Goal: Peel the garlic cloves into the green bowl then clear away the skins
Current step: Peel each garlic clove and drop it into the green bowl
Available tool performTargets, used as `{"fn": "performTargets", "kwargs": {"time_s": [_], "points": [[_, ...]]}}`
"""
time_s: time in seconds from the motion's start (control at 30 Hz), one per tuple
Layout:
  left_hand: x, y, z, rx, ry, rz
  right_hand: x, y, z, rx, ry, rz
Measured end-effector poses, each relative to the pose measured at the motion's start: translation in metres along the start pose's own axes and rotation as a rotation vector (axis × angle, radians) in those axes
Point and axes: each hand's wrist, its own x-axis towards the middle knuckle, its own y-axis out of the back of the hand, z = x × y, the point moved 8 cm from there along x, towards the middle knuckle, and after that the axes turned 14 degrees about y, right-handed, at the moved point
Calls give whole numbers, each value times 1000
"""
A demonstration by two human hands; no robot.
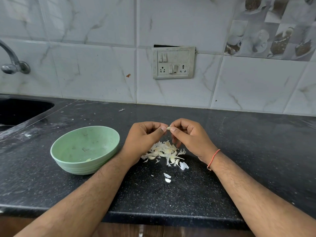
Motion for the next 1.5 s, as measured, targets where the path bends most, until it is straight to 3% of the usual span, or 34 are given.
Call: {"fn": "performTargets", "kwargs": {"time_s": [0.23,0.63,1.17,1.5], "points": [[0,-5,0,122,-22,-5,0,4,-5,-71,33,-11],[-12,-4,14,396,-125,154,-2,4,-8,-142,35,59],[-7,3,10,284,13,173,0,-2,-8,-242,72,18],[-7,5,6,195,40,160,-3,-7,-1,-153,33,58]]}}
